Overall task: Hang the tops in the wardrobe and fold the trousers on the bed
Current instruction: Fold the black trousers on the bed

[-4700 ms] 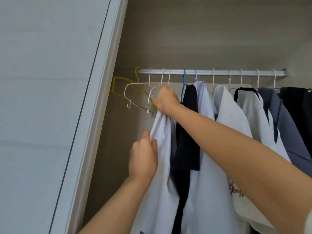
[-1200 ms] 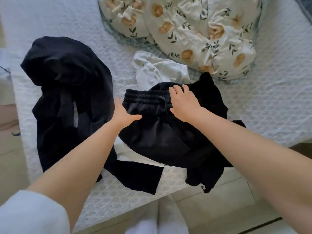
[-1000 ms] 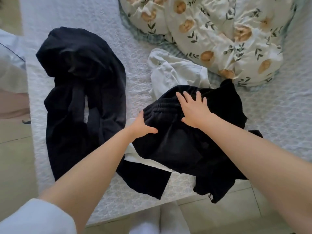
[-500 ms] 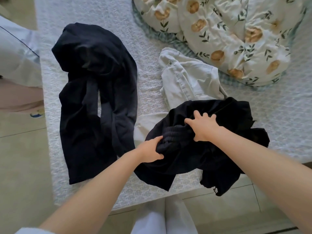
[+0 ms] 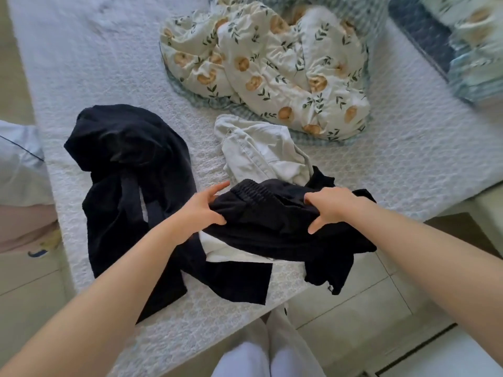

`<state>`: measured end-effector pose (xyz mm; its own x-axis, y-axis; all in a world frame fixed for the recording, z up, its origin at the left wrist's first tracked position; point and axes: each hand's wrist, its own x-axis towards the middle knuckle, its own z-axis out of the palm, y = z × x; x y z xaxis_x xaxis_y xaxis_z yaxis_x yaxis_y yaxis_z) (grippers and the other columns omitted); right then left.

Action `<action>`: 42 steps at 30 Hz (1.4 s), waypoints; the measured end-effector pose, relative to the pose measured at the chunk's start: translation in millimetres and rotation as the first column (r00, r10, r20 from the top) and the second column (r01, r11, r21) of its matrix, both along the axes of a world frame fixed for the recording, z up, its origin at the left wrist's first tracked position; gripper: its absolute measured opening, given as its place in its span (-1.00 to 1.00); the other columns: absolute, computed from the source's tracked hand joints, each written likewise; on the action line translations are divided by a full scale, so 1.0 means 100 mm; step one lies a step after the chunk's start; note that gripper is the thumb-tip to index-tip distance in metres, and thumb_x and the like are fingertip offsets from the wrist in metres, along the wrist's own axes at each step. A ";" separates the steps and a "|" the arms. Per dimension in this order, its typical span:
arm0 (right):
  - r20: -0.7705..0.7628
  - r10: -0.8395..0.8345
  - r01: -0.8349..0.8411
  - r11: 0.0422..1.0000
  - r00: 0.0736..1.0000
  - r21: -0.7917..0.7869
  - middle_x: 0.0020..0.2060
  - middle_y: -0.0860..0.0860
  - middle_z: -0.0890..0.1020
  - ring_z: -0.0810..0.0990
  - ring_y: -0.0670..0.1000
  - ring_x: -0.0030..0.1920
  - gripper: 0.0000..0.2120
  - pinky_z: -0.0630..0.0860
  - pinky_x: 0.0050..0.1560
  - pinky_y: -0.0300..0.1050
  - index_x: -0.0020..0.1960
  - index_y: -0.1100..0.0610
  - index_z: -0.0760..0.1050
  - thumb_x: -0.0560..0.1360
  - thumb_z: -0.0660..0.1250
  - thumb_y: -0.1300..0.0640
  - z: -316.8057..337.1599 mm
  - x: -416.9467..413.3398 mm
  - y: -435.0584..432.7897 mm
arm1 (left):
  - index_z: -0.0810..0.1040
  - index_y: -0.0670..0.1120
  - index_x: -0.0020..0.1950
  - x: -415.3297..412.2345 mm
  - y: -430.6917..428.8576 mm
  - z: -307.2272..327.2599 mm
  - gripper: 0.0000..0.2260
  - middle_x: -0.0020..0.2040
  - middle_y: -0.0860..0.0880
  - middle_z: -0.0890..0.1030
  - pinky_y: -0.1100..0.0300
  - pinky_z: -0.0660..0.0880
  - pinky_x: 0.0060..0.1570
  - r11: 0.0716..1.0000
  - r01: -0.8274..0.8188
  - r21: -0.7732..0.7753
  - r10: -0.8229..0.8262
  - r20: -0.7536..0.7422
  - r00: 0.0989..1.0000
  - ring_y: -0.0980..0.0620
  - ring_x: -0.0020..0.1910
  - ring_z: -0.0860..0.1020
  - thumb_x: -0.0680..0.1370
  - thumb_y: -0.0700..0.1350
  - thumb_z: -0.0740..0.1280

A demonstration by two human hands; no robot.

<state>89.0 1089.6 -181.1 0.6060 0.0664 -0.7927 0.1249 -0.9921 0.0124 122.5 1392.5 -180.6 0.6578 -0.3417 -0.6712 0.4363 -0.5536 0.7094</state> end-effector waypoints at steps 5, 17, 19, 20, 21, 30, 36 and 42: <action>-0.013 -0.014 0.012 0.987 1.000 -0.160 0.25 0.15 0.44 0.31 0.22 0.25 -0.80 0.19 0.31 0.33 -0.25 0.09 0.44 0.49 0.17 0.31 0.40 -0.37 -0.54 | 0.30 0.19 0.50 0.11 -0.03 0.54 -0.17 0.29 0.13 0.46 0.20 0.30 0.33 0.989 0.112 0.094 -0.113 0.006 0.994 0.14 0.26 0.43 0.31 -0.03 0.62; 0.258 -0.006 -0.052 0.975 0.966 0.216 0.42 0.00 0.31 0.24 0.13 0.42 -0.25 0.39 0.31 0.09 0.54 -0.01 0.09 0.47 0.39 0.19 0.46 -0.72 -0.08 | 0.51 0.02 0.00 -0.23 -0.32 1.23 -0.72 -0.10 0.04 0.69 0.18 0.58 -0.03 0.899 0.423 0.112 -0.437 0.276 0.856 0.15 -0.15 0.65 0.48 -0.31 0.46; 0.193 -0.032 -0.015 0.971 0.981 0.237 0.30 0.02 0.42 0.30 0.16 0.35 -0.37 0.43 0.25 0.13 0.42 -0.04 0.23 0.44 0.40 0.19 0.39 -0.73 -0.01 | 0.48 -0.06 -0.01 -0.28 -0.32 1.33 -0.75 -0.12 -0.07 0.64 0.10 0.58 -0.04 0.871 0.472 0.136 -0.487 0.373 0.790 0.00 -0.16 0.62 0.46 -0.32 0.47; 0.142 -0.042 0.011 0.977 0.989 0.214 0.21 0.03 0.47 0.34 0.18 0.30 -0.47 0.43 0.21 0.16 0.29 -0.09 0.29 0.41 0.40 0.15 0.37 -0.74 0.00 | 0.48 -0.09 -0.01 -0.30 -0.31 1.38 -0.75 -0.11 -0.12 0.62 0.08 0.57 -0.02 0.870 0.474 0.135 -0.485 0.410 0.772 -0.05 -0.14 0.61 0.46 -0.33 0.47; 0.098 -0.054 0.034 0.981 0.994 0.192 0.12 0.03 0.48 0.35 0.21 0.27 -0.55 0.42 0.20 0.20 0.16 -0.17 0.30 0.38 0.41 0.09 0.36 -0.75 -0.02 | 0.48 -0.10 -0.01 -0.32 -0.30 1.43 -0.75 -0.12 -0.13 0.62 0.08 0.56 0.00 0.874 0.468 0.127 -0.473 0.440 0.763 -0.08 -0.13 0.61 0.45 -0.33 0.48; 0.064 -0.168 0.155 0.972 0.984 0.177 0.07 -0.01 0.50 0.26 0.15 0.36 -0.74 0.08 0.39 0.31 0.24 -0.01 0.41 0.57 0.28 0.01 0.32 -1.22 -0.27 | 0.45 -0.08 -0.05 -0.38 -0.35 1.68 -0.69 -0.26 0.13 0.60 0.26 0.54 -0.13 0.906 0.423 0.028 -0.383 0.485 0.787 0.16 -0.23 0.58 0.42 -0.39 0.48; 0.054 -0.224 0.212 0.962 0.973 0.171 0.43 -0.06 0.34 -0.13 0.01 0.57 -0.68 -0.15 0.46 0.32 0.32 -0.05 0.40 0.59 0.12 0.12 0.46 -1.54 -0.61 | 0.39 -0.01 0.11 -0.33 -0.62 1.68 -0.59 -0.07 0.07 0.57 0.30 0.51 -0.18 0.928 0.356 0.110 -0.362 0.493 0.791 0.16 -0.16 0.58 0.41 -0.17 0.55; 0.120 -0.123 0.134 0.987 0.985 -0.087 0.12 0.03 0.58 0.51 0.08 0.23 -0.70 -0.07 0.41 0.40 0.34 0.03 0.33 0.64 0.12 -0.01 0.88 -1.75 -1.16 | 0.37 -0.07 0.06 -0.34 -1.20 1.55 -0.70 -0.04 -0.06 0.52 0.17 0.40 -0.21 0.906 0.353 0.233 -0.415 0.655 0.631 -0.04 -0.13 0.52 0.50 -0.11 0.47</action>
<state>-85.6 973.3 -92.7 0.6911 -0.0899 -0.7171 -0.0114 -0.9935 0.1136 88.4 1272.4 -25.9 0.7579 -0.6390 -0.1312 -0.4098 -0.6228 0.6665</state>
